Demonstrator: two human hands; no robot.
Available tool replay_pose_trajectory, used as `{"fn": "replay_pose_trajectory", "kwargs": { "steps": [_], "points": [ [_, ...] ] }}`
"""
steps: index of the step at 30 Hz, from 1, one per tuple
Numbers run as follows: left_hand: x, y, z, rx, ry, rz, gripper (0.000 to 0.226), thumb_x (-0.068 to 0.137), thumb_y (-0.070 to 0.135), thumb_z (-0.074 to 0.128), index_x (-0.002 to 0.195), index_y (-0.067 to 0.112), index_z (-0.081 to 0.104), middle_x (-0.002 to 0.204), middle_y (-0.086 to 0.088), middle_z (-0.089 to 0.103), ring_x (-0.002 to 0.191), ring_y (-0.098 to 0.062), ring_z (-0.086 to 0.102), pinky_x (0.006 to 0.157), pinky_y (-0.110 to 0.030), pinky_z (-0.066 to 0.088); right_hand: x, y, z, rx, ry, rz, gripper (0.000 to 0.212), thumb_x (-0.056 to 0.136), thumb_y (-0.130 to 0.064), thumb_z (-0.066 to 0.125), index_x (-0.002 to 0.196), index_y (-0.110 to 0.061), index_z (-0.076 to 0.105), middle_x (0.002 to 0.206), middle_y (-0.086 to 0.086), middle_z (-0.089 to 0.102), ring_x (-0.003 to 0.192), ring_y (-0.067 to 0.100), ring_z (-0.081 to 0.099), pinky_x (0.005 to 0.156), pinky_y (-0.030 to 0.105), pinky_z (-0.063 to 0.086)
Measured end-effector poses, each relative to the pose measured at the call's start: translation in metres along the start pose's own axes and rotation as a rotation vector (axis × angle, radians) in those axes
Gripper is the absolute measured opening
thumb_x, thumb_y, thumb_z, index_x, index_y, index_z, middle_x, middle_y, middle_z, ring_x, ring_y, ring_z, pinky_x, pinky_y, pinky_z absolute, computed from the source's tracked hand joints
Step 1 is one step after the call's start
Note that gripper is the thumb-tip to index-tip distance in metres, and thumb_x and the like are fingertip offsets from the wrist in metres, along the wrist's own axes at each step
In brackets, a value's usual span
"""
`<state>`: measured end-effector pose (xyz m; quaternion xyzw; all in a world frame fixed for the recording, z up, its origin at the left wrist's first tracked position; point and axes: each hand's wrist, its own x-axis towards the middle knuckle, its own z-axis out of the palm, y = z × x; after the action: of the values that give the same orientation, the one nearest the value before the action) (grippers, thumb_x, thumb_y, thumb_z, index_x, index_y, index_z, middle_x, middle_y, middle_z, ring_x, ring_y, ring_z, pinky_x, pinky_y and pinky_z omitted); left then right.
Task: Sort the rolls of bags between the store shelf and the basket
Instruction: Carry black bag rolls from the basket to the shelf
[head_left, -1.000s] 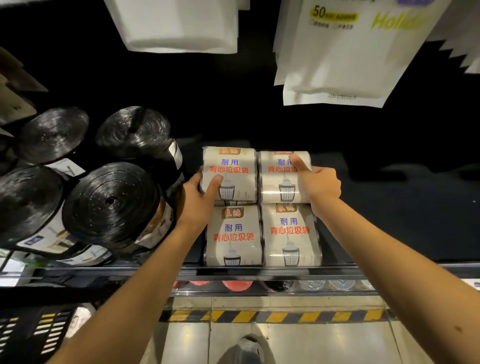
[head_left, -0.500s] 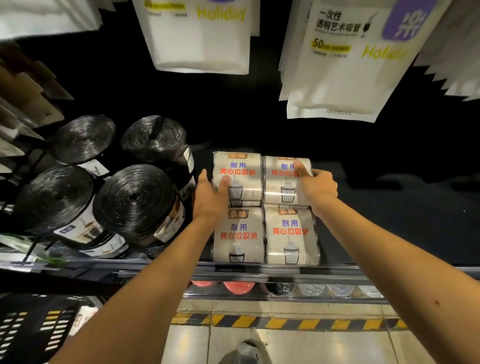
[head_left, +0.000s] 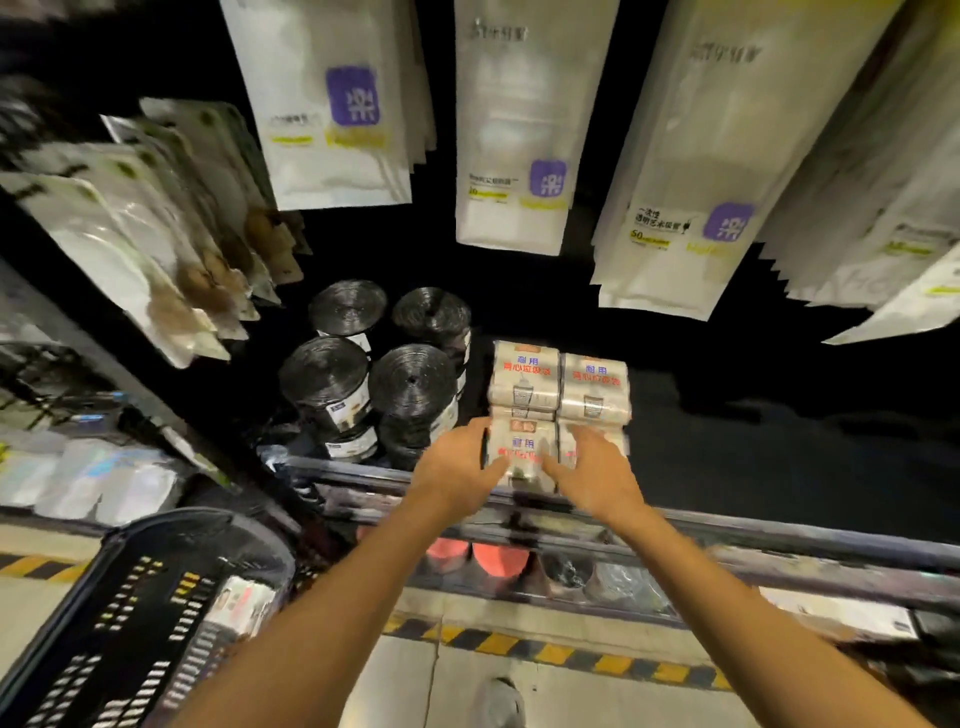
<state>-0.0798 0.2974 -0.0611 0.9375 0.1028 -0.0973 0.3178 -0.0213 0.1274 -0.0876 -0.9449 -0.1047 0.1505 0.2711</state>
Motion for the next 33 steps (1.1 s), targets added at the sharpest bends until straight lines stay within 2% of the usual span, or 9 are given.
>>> {"fn": "replay_pose_trajectory", "kwargs": {
  "steps": [3, 7, 12, 15, 18, 20, 24, 30, 33],
  "points": [
    [-0.049, -0.03, -0.01, 0.039, 0.003, -0.059, 0.058, 0.094, 0.039, 0.05, 0.144, 0.014, 0.032, 0.139, -0.011, 0.047, 0.129, -0.027, 0.042, 0.102, -0.033, 0.034, -0.039, -0.031, 0.013, -0.059, -0.077, -0.048, 0.063, 0.093, -0.04, 0.053, 0.144, -0.008, 0.034, 0.146, 0.011, 0.042, 0.132, 0.027, 0.04, 0.104, 0.034, 0.034],
    [-0.119, -0.081, -0.025, 0.017, 0.055, -0.156, 0.051, 0.094, 0.043, 0.049, 0.137, 0.017, 0.041, 0.124, -0.011, 0.059, 0.116, -0.029, 0.053, 0.088, -0.035, 0.041, -0.092, -0.083, 0.04, -0.112, -0.197, -0.154, 0.054, 0.093, -0.035, 0.055, 0.139, -0.01, 0.04, 0.136, 0.014, 0.052, 0.122, 0.03, 0.05, 0.098, 0.034, 0.041],
    [-0.208, -0.149, -0.039, 0.016, 0.128, -0.333, 0.053, 0.092, 0.043, 0.051, 0.138, 0.02, 0.04, 0.13, -0.011, 0.056, 0.12, -0.029, 0.05, 0.095, -0.035, 0.04, -0.144, -0.144, 0.094, -0.176, -0.292, -0.3, 0.048, 0.09, -0.041, 0.057, 0.124, -0.008, 0.054, 0.125, 0.015, 0.06, 0.117, 0.031, 0.054, 0.093, 0.037, 0.044],
    [-0.259, -0.188, -0.044, -0.004, 0.197, -0.434, 0.049, 0.093, 0.042, 0.05, 0.135, 0.017, 0.044, 0.132, -0.01, 0.055, 0.122, -0.027, 0.049, 0.097, -0.034, 0.04, -0.171, -0.177, 0.131, -0.182, -0.366, -0.386, 0.048, 0.09, -0.041, 0.056, 0.129, -0.013, 0.052, 0.126, 0.011, 0.059, 0.118, 0.029, 0.053, 0.092, 0.035, 0.043],
    [-0.299, -0.22, -0.046, -0.03, 0.239, -0.506, 0.052, 0.095, 0.044, 0.047, 0.139, 0.016, 0.041, 0.138, -0.008, 0.05, 0.125, -0.025, 0.047, 0.098, -0.032, 0.037, -0.188, -0.208, 0.158, -0.221, -0.429, -0.483, 0.053, 0.089, -0.041, 0.057, 0.136, -0.018, 0.045, 0.132, 0.008, 0.056, 0.124, 0.025, 0.05, 0.095, 0.032, 0.041],
    [-0.318, -0.238, -0.048, -0.047, 0.252, -0.55, 0.054, 0.095, 0.042, 0.047, 0.141, 0.016, 0.038, 0.139, -0.009, 0.05, 0.125, -0.025, 0.048, 0.096, -0.031, 0.038, -0.193, -0.225, 0.174, -0.256, -0.457, -0.528, 0.054, 0.09, -0.038, 0.057, 0.137, -0.017, 0.043, 0.129, 0.008, 0.057, 0.121, 0.026, 0.051, 0.091, 0.032, 0.042],
    [-0.336, -0.267, -0.053, -0.095, 0.273, -0.644, 0.056, 0.096, 0.043, 0.046, 0.141, 0.011, 0.037, 0.133, -0.011, 0.054, 0.121, -0.028, 0.051, 0.094, -0.035, 0.042, -0.193, -0.254, 0.203, -0.278, -0.544, -0.59, 0.054, 0.089, -0.04, 0.057, 0.137, -0.017, 0.044, 0.133, 0.004, 0.056, 0.12, 0.023, 0.054, 0.093, 0.035, 0.046],
    [-0.324, -0.306, -0.056, -0.182, 0.32, -0.74, 0.052, 0.096, 0.041, 0.047, 0.141, 0.017, 0.038, 0.136, -0.008, 0.053, 0.123, -0.024, 0.05, 0.097, -0.034, 0.042, -0.157, -0.291, 0.253, -0.377, -0.661, -0.647, 0.054, 0.092, -0.037, 0.055, 0.138, -0.011, 0.042, 0.127, 0.014, 0.058, 0.114, 0.029, 0.056, 0.088, 0.034, 0.044],
    [-0.301, -0.334, -0.054, -0.251, 0.308, -0.832, 0.053, 0.095, 0.045, 0.045, 0.14, 0.017, 0.038, 0.136, -0.009, 0.051, 0.12, -0.025, 0.051, 0.097, -0.035, 0.044, -0.125, -0.306, 0.286, -0.414, -0.74, -0.65, 0.052, 0.092, -0.036, 0.056, 0.137, -0.011, 0.044, 0.134, 0.012, 0.054, 0.122, 0.028, 0.05, 0.097, 0.035, 0.043]
  ]
}}
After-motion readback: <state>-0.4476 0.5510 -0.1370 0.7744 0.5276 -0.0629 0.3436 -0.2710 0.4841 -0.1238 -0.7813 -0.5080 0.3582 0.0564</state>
